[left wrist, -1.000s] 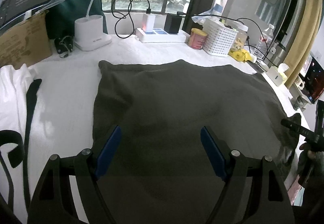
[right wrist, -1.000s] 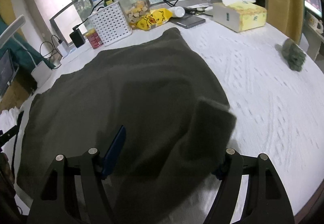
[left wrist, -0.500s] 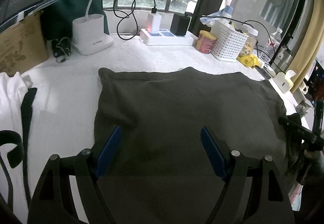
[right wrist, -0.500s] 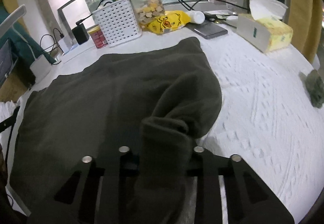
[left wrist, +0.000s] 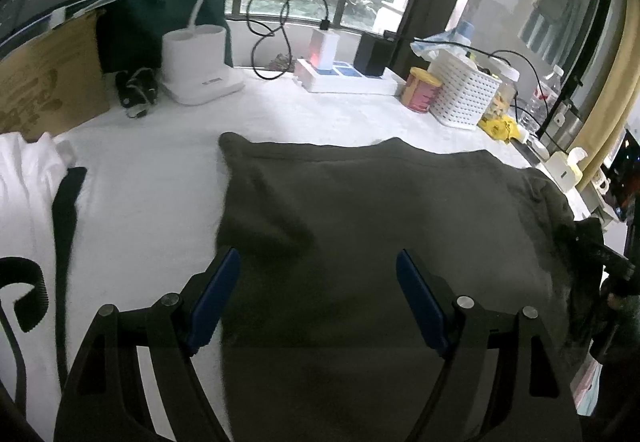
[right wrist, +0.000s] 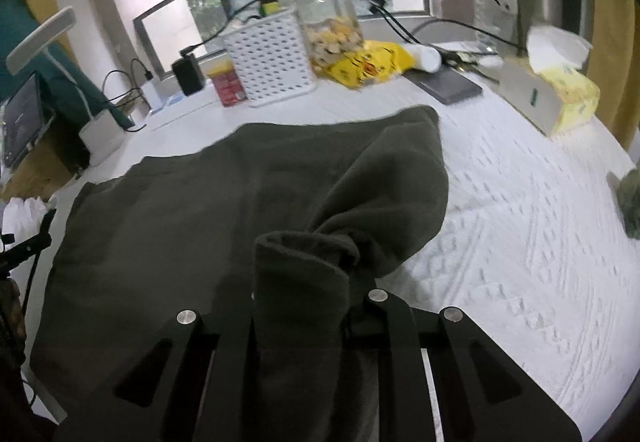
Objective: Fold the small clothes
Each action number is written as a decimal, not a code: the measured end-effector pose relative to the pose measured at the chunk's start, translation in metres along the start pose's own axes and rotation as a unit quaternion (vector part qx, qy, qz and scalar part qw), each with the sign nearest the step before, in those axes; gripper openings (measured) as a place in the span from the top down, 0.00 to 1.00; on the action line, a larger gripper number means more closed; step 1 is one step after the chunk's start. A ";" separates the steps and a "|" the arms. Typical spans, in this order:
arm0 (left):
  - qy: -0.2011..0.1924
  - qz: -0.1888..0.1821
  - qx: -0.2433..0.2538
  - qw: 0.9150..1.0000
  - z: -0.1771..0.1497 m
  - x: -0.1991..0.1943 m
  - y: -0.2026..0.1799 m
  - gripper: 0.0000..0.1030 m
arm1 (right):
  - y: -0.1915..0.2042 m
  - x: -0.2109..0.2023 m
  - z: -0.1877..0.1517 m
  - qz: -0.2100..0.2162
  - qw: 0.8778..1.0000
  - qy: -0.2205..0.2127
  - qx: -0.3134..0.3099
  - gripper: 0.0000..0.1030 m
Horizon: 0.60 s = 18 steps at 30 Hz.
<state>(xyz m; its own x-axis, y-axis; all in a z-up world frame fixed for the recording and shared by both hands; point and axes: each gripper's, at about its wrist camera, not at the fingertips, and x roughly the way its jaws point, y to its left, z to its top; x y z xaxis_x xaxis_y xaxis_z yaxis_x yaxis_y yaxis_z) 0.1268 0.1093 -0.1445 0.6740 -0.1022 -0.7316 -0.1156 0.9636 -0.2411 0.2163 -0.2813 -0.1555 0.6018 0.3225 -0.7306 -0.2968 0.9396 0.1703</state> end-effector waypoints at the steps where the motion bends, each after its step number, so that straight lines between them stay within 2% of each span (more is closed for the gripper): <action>1: -0.003 0.000 -0.002 1.000 -0.001 -0.002 0.003 0.22 | 0.004 -0.001 0.002 0.002 1.000 -0.002 -0.003 0.84; 10: -0.019 -0.001 -0.011 1.000 -0.009 -0.017 0.023 0.22 | 0.060 -0.004 0.014 0.030 0.998 -0.011 -0.049 0.84; 18: -0.029 0.006 -0.025 0.999 -0.017 -0.031 0.049 0.22 | 0.113 0.010 0.015 0.056 0.995 -0.001 -0.087 0.85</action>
<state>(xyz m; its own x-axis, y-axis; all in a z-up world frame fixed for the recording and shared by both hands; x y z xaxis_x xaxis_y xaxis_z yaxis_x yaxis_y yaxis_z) 0.0880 0.1552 -0.1449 0.7138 -0.0747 -0.6964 -0.1588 0.9511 -0.2648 0.1992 -0.1699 -0.1336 0.5591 0.4235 -0.7128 -0.4851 0.8643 0.1330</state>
